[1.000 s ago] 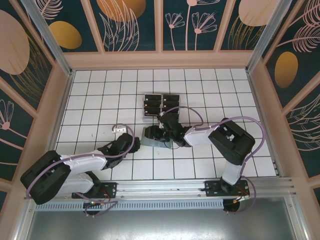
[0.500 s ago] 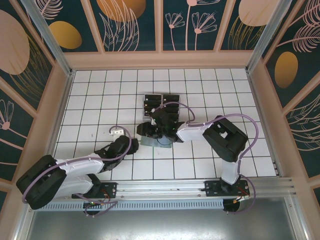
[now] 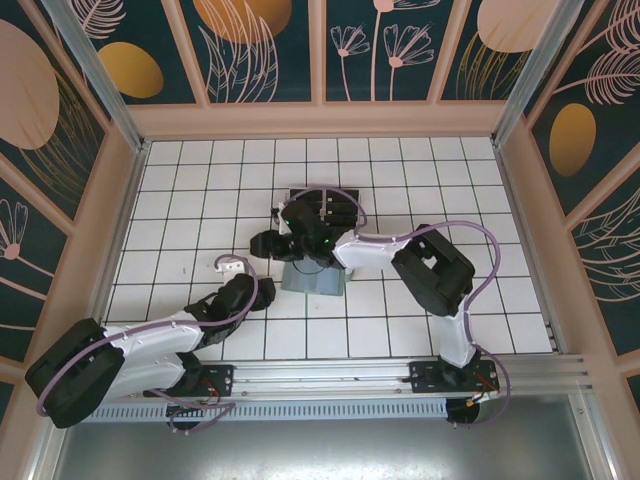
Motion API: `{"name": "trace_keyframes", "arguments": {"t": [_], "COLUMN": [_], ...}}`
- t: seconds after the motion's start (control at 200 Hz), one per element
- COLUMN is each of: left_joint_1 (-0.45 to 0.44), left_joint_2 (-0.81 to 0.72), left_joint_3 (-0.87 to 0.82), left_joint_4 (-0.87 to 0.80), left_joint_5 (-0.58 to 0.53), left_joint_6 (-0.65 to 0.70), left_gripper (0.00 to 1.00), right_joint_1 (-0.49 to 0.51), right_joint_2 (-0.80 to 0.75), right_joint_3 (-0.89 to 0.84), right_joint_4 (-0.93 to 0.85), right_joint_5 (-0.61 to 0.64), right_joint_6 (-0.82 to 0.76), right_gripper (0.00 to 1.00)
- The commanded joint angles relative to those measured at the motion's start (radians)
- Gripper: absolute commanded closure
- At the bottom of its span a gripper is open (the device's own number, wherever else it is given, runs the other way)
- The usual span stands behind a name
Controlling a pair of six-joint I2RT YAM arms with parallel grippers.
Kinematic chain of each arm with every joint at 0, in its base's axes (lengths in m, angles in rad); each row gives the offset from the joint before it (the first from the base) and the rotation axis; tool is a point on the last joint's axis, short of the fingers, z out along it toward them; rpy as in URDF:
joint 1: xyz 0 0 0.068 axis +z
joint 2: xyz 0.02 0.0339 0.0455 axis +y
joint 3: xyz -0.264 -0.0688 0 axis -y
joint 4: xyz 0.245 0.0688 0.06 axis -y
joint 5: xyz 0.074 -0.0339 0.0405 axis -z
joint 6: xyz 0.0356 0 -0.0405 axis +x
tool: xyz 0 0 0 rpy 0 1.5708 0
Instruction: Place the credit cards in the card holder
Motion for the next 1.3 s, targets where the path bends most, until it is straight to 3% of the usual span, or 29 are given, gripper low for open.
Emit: {"name": "trace_keyframes", "arguments": {"t": [0.0, 0.235, 0.49, 0.731, 0.861, 0.976, 1.116, 1.296], "left_joint_1": [-0.007, -0.007, -0.007, -0.007, 0.005, 0.076, 0.190, 0.317], "left_joint_2": [-0.007, 0.058, 0.221, 0.361, 0.364, 0.354, 0.345, 0.368], "left_joint_3": [0.016, 0.107, 0.281, 0.387, 0.440, 0.480, 0.522, 0.594], "left_joint_4": [-0.021, -0.022, -0.029, -0.066, -0.100, -0.108, -0.112, -0.159], "left_joint_5": [0.000, 0.052, 0.089, 0.052, 0.018, 0.058, 0.124, 0.196], "left_joint_6": [-0.004, 0.061, 0.148, 0.142, 0.150, 0.152, 0.160, 0.185], "left_gripper": [0.23, 0.18, 0.09, 0.04, 0.02, 0.01, 0.01, 0.01], "right_joint_1": [0.001, -0.047, -0.174, -0.245, -0.303, -0.309, -0.262, -0.129], "right_joint_2": [-0.056, -0.240, -0.456, -0.472, -0.478, -0.441, -0.363, -0.233], "right_joint_3": [0.035, -0.157, -0.355, -0.261, -0.227, -0.151, -0.054, 0.083], "right_joint_4": [-0.061, -0.087, -0.191, -0.435, -0.442, -0.468, -0.498, -0.570], "right_joint_5": [0.002, 0.099, 0.192, 0.362, 0.344, 0.324, 0.318, 0.378], "right_joint_6": [-0.060, -0.072, -0.150, -0.356, -0.398, -0.460, -0.570, -0.800], "right_gripper": [0.48, 0.48, 0.48, 0.48, 0.48, 0.48, 0.49, 0.50]}}
